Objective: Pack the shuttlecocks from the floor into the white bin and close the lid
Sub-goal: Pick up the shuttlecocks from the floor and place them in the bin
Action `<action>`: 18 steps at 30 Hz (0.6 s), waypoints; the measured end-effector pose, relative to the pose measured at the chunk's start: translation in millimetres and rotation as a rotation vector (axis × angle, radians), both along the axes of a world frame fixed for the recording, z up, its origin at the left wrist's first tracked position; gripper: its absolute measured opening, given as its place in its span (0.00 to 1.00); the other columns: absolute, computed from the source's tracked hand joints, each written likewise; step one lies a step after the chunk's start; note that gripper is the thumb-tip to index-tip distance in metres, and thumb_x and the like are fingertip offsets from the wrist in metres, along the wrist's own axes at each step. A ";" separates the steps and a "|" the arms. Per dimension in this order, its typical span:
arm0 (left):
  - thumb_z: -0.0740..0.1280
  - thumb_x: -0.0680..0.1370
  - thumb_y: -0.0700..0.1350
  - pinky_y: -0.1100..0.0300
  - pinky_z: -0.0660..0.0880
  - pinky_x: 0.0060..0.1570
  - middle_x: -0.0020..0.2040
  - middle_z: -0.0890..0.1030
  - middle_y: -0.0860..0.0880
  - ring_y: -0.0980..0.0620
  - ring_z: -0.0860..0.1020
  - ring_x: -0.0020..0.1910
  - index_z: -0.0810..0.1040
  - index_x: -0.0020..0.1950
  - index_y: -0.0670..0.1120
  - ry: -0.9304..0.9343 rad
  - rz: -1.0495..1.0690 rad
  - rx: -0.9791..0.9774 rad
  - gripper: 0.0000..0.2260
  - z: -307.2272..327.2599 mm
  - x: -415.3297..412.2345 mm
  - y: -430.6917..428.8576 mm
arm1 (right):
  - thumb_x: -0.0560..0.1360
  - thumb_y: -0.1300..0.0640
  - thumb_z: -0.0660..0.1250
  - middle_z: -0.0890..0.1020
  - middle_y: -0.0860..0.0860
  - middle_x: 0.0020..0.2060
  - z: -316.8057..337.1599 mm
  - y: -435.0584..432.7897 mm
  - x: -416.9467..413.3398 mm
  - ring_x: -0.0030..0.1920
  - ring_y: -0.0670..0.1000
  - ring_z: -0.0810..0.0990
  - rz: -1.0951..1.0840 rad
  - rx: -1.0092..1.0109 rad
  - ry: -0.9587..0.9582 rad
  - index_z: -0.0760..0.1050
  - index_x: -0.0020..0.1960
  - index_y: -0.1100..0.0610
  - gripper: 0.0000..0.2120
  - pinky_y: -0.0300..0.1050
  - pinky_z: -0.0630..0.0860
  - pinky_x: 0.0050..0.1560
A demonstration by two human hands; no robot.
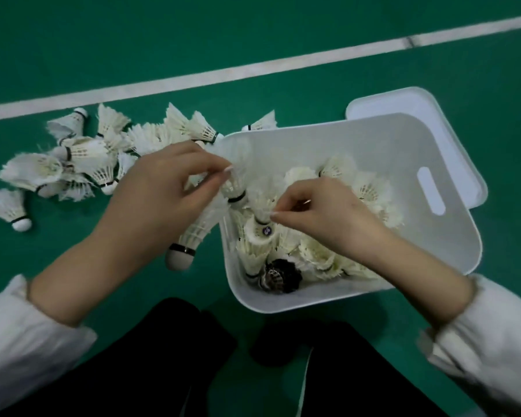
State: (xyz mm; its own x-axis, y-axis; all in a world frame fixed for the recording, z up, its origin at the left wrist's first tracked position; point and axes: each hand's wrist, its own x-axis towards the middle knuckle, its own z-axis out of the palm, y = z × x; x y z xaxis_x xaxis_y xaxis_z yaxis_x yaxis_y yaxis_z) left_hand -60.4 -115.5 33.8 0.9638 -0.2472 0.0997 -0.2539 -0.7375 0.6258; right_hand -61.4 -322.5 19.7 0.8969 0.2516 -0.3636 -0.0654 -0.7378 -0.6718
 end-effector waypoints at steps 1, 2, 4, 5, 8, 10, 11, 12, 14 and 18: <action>0.66 0.76 0.50 0.73 0.66 0.38 0.43 0.79 0.55 0.65 0.73 0.38 0.82 0.50 0.48 0.000 0.006 0.002 0.08 -0.3 -1.1 0.7 | 0.73 0.55 0.69 0.83 0.47 0.37 -8.8 3.9 2.4 0.37 0.43 0.78 0.042 -0.015 -0.003 0.81 0.42 0.55 0.04 0.30 0.71 0.37; 0.66 0.76 0.50 0.73 0.66 0.38 0.43 0.79 0.56 0.65 0.73 0.38 0.82 0.50 0.48 -0.005 0.010 0.005 0.09 0.2 -1.6 1.1 | 0.73 0.55 0.69 0.83 0.49 0.39 -19.6 6.9 4.7 0.38 0.45 0.78 0.080 -0.039 -0.002 0.81 0.44 0.56 0.05 0.32 0.71 0.37; 0.65 0.75 0.50 0.70 0.68 0.38 0.42 0.80 0.56 0.64 0.73 0.37 0.82 0.49 0.49 -0.019 0.020 0.011 0.09 3.0 -1.0 0.3 | 0.73 0.58 0.68 0.83 0.52 0.41 -43.0 10.9 7.3 0.40 0.47 0.76 0.160 -0.126 0.003 0.82 0.45 0.58 0.05 0.38 0.73 0.44; 0.65 0.75 0.50 0.69 0.68 0.37 0.42 0.80 0.56 0.63 0.73 0.37 0.82 0.49 0.48 -0.026 0.023 0.016 0.09 4.4 -0.6 0.1 | 0.73 0.59 0.67 0.84 0.53 0.41 -55.4 12.0 7.1 0.40 0.48 0.77 0.202 -0.172 0.006 0.82 0.45 0.59 0.05 0.41 0.74 0.47; 0.67 0.75 0.46 0.75 0.65 0.36 0.40 0.78 0.58 0.71 0.71 0.36 0.82 0.48 0.47 -0.046 0.012 0.043 0.06 5.1 -1.0 -2.3 | 0.73 0.61 0.67 0.84 0.54 0.42 -79.1 11.3 5.2 0.45 0.53 0.80 0.257 -0.238 -0.010 0.82 0.45 0.59 0.06 0.41 0.72 0.44; 0.67 0.75 0.47 0.75 0.65 0.37 0.39 0.78 0.57 0.72 0.71 0.37 0.82 0.47 0.47 -0.043 -0.004 0.051 0.07 2.4 -2.4 -4.4 | 0.73 0.60 0.67 0.84 0.54 0.46 -81.2 9.7 5.6 0.52 0.54 0.79 0.282 -0.257 -0.023 0.82 0.49 0.57 0.07 0.42 0.73 0.47; 0.66 0.74 0.49 0.73 0.67 0.38 0.40 0.79 0.56 0.70 0.72 0.37 0.82 0.47 0.48 -0.032 -0.016 0.047 0.08 0.5 -3.0 -5.5 | 0.73 0.59 0.68 0.83 0.54 0.50 -76.6 8.8 5.6 0.56 0.54 0.77 0.305 -0.268 -0.017 0.81 0.52 0.56 0.09 0.45 0.74 0.53; 0.65 0.74 0.50 0.66 0.71 0.39 0.42 0.80 0.55 0.67 0.74 0.38 0.82 0.47 0.49 -0.019 -0.033 0.042 0.09 -1.5 -3.6 -6.5 | 0.72 0.57 0.68 0.81 0.52 0.55 -68.9 7.0 5.6 0.59 0.53 0.75 0.319 -0.260 -0.008 0.79 0.55 0.54 0.12 0.48 0.73 0.59; 0.64 0.75 0.52 0.53 0.76 0.39 0.44 0.80 0.56 0.59 0.78 0.41 0.82 0.49 0.50 -0.007 -0.068 0.035 0.10 -3.7 -4.9 -8.5 | 0.73 0.54 0.68 0.78 0.47 0.58 -43.0 0.3 5.1 0.58 0.48 0.76 0.211 -0.148 -0.023 0.77 0.58 0.51 0.14 0.49 0.72 0.61; 0.64 0.76 0.51 0.50 0.76 0.37 0.44 0.80 0.57 0.53 0.79 0.40 0.82 0.49 0.51 -0.031 -0.133 0.053 0.08 -4.8 -6.9 -15.7 | 0.72 0.56 0.70 0.74 0.40 0.55 12.7 -7.8 -0.6 0.42 0.42 0.77 -0.058 0.215 -0.274 0.72 0.58 0.46 0.16 0.30 0.72 0.47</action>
